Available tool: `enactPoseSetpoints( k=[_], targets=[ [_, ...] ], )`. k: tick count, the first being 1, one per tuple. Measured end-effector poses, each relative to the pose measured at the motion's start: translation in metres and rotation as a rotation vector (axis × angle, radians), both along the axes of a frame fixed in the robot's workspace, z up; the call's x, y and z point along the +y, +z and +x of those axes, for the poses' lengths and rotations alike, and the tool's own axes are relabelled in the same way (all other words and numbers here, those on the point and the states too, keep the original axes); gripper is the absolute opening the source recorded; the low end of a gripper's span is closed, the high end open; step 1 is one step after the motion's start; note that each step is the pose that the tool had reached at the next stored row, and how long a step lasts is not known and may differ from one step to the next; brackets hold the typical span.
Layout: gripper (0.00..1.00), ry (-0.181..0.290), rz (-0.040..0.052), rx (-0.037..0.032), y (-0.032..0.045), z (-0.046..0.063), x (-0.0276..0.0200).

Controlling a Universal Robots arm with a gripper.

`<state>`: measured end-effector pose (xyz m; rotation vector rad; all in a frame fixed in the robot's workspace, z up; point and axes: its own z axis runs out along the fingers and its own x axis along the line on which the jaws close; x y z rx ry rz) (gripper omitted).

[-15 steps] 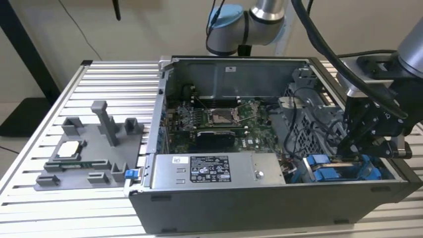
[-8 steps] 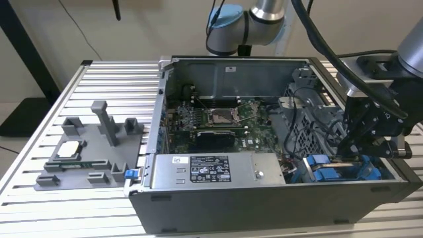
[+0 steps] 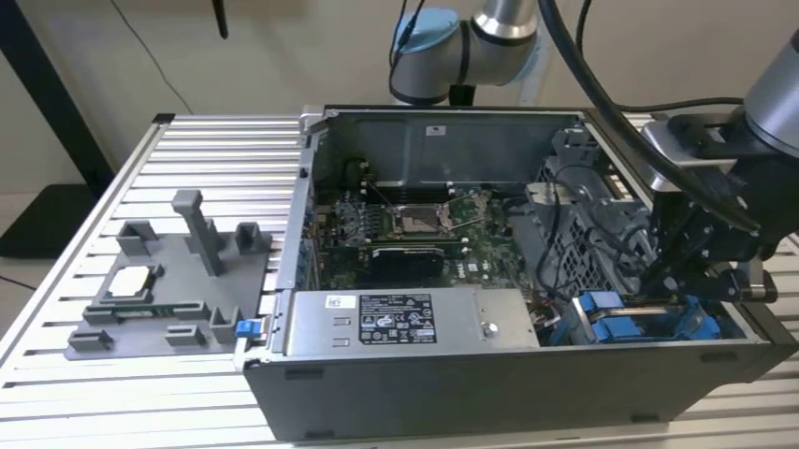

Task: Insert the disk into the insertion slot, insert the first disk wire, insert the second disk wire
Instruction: 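Insert the second disk wire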

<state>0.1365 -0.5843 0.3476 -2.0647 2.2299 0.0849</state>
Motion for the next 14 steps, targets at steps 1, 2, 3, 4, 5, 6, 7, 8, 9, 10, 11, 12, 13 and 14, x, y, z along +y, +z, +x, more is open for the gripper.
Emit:
enactPoseSetpoints(
  k=[1,2,3,4,5,6,7,8,9,10,11,12,13,14],
  targets=[
    [0.0,0.0,0.0,-0.0035,-0.0001,0.0,0.0002],
    [0.0,0.0,-0.0002,-0.0064,-0.0001,0.0001,0.0006],
    [0.0,0.001,-0.0005,-0.0076,-0.0003,0.0001,0.0008],
    [0.0,0.001,-0.0009,-0.0077,-0.0004,0.0001,0.0008],
    [0.0,0.002,-0.0013,-0.0078,-0.0005,0.0,0.0008],
    [0.0,0.002,-0.0015,-0.0078,-0.0007,-0.0002,0.0008],
    [0.0,0.002,-0.0019,-0.0078,-0.0009,-0.0003,0.0009],
    [0.0,0.002,-0.0025,-0.0079,-0.001,-0.0003,0.0009],
    [0.0,0.002,-0.0029,-0.0079,-0.0011,-0.0003,0.0009],
    [0.0,0.002,-0.0033,-0.0079,-0.0014,-0.0003,0.0009],
    [0.0,0.003,-0.004,-0.008,-0.0018,-0.0003,0.001],
    [0.0,0.003,-0.0047,-0.0081,-0.0021,-0.0003,0.001],
    [0.0,0.003,-0.0057,-0.0082,-0.0026,-0.0003,0.0011],
    [0.0,0.003,-0.0066,-0.0082,-0.0032,-0.0003,0.0013]
  ],
)
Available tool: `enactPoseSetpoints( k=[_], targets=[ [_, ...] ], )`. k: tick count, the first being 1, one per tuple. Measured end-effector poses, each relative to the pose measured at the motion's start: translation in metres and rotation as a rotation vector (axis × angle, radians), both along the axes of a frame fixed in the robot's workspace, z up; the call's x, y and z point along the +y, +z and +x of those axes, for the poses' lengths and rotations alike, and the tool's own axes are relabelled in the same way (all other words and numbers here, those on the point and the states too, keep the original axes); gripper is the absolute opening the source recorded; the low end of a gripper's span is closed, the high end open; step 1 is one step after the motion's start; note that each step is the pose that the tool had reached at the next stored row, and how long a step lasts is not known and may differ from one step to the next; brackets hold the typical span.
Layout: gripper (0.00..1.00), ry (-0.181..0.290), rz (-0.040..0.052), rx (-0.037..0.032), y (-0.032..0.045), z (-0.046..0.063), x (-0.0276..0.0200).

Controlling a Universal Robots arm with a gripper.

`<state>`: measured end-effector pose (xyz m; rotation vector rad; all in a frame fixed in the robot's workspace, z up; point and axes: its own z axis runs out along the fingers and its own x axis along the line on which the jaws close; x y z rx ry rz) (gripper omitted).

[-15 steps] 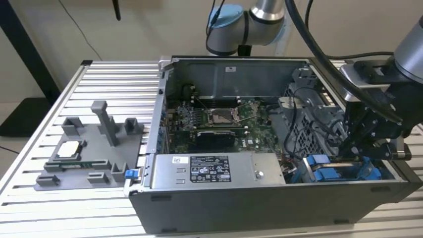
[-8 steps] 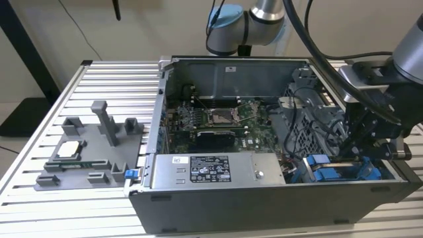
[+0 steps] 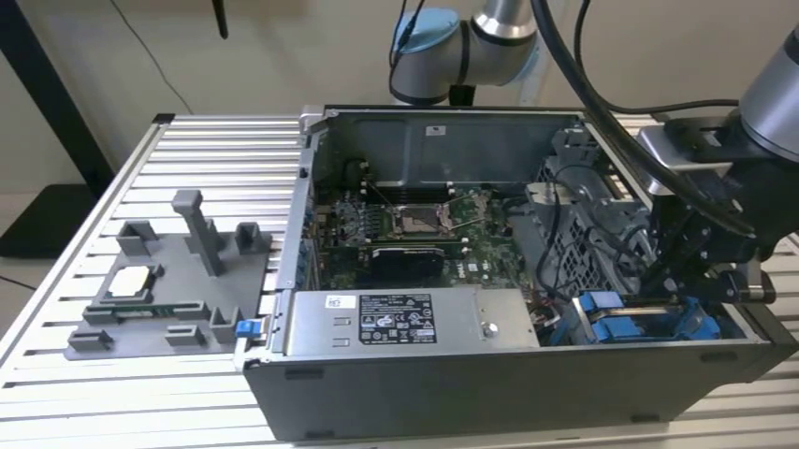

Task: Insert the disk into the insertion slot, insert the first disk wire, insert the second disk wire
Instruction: 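Insert the second disk wire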

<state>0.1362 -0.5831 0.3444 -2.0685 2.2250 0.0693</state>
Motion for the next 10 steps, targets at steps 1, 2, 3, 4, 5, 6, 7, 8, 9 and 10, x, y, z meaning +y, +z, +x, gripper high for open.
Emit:
enactPoseSetpoints(
  k=[1,2,3,4,5,6,7,8,9,10],
  targets=[
    [0.0,0.0,-0.0021,0.0,-0.0004,0.0,0.0004],
    [0.0,0.0,-0.0035,0.0,-0.0007,0.0,0.0008],
    [0.0,0.0,-0.0041,-0.0002,-0.0011,0.0,0.0012],
    [0.0,0.0,-0.0043,-0.0003,-0.0012,0.0,0.0016],
    [0.0,0.0,-0.0043,-0.0004,-0.0014,0.0,0.0019],
    [0.0,0.0,-0.0044,-0.0006,-0.0015,0.0,0.0023],
    [0.0,0.0,-0.0045,-0.0009,-0.0015,0.0,0.0028],
    [0.0,0.0,-0.0044,-0.0014,-0.0017,0.0,0.0032],
    [0.0,0.0,-0.0045,-0.0021,-0.0019,0.0,0.0037],
    [0.0,0.0,-0.0049,-0.0026,-0.0022,0.0,0.0041]
  ],
)
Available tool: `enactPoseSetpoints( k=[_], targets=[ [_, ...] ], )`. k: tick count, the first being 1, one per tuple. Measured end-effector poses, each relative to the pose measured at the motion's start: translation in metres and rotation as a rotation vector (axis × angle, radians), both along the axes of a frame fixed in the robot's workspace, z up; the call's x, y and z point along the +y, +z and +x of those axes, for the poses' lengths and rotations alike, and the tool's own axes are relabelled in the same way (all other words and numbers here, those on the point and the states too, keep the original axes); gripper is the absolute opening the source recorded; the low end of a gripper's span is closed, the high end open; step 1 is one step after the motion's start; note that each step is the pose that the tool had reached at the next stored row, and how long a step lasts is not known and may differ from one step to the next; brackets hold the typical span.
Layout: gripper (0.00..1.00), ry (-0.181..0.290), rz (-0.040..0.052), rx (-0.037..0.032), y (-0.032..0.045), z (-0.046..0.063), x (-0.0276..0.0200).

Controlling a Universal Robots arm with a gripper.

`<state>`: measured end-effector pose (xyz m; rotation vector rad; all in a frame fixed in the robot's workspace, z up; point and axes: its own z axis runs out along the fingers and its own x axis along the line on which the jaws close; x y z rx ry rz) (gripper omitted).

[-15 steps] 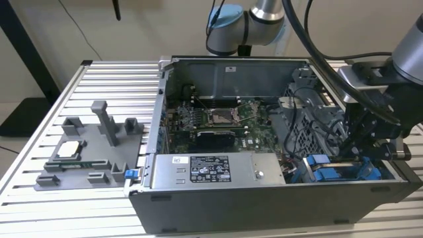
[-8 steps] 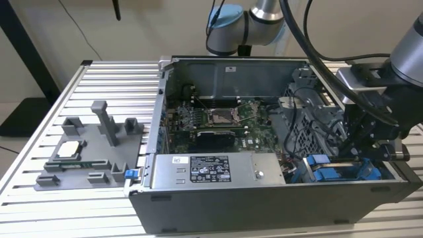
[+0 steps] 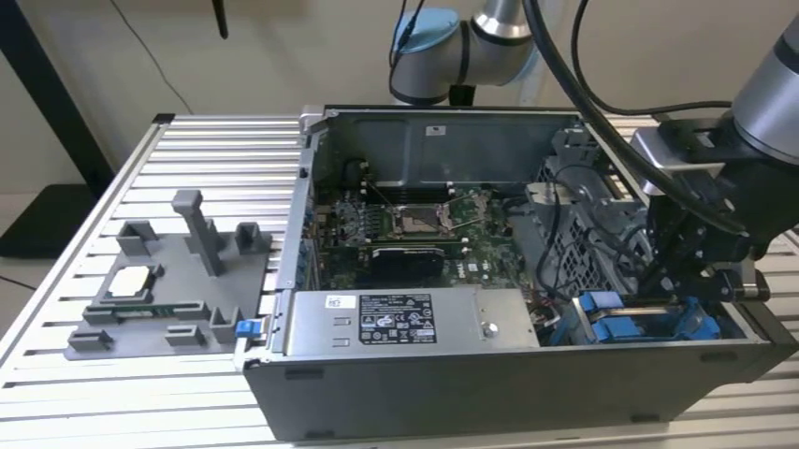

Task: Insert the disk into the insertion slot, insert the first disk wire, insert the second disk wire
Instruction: 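Insert the second disk wire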

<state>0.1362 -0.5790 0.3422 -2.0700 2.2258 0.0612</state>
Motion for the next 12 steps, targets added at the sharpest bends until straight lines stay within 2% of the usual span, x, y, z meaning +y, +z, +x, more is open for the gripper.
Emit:
enactPoseSetpoints(
  k=[4,12],
  targets=[
    [0.0,0.0,-0.0016,-0.0022,-0.0021,0.0,0.0003],
    [0.0,0.0,-0.0016,-0.0113,-0.0084,-0.0003,0.0006]
  ],
)
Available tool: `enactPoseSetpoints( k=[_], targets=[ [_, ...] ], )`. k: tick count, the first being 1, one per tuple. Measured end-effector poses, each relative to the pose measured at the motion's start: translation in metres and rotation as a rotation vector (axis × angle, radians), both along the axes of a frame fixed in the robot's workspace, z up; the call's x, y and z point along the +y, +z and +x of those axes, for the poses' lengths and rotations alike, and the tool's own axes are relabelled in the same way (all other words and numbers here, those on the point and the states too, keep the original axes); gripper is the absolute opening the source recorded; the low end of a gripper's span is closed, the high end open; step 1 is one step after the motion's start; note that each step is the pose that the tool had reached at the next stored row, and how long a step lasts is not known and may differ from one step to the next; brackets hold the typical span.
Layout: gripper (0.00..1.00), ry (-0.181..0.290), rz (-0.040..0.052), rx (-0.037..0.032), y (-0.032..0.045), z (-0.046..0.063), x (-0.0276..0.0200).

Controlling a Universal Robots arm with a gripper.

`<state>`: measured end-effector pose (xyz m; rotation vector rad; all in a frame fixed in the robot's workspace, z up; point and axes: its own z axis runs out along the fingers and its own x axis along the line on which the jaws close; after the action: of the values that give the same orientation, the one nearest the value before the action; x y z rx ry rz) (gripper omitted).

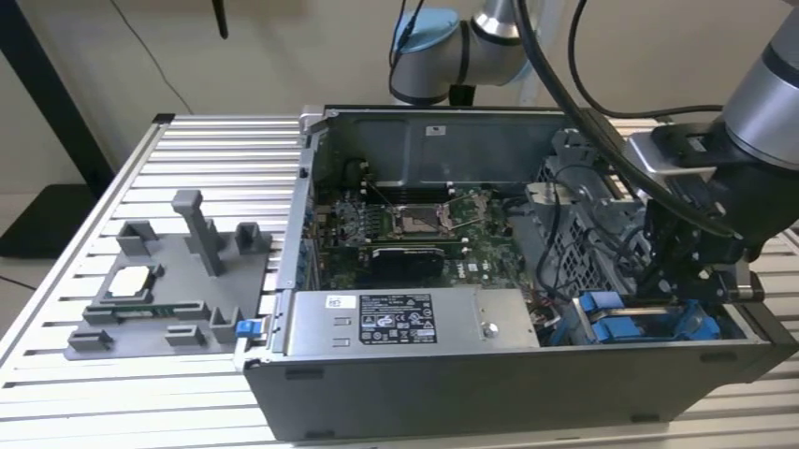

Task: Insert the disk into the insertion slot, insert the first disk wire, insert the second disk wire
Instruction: 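Insert the second disk wire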

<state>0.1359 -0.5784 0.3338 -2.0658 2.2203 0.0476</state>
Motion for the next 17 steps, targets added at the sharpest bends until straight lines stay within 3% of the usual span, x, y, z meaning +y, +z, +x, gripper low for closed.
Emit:
enactPoseSetpoints(
  k=[1,2,7,17],
  targets=[
    [0.0,0.0,0.0004,-0.0004,-0.0003,0.0,0.0],
    [1.0,0.0,0.0016,-0.0005,-0.0008,0.0,0.0],
    [1.0,0.0,0.0041,0.0002,0.0027,0.0,-0.0001],
    [1.0,0.0,0.0034,0.0106,0.0334,0.0,-0.0003]
  ],
)
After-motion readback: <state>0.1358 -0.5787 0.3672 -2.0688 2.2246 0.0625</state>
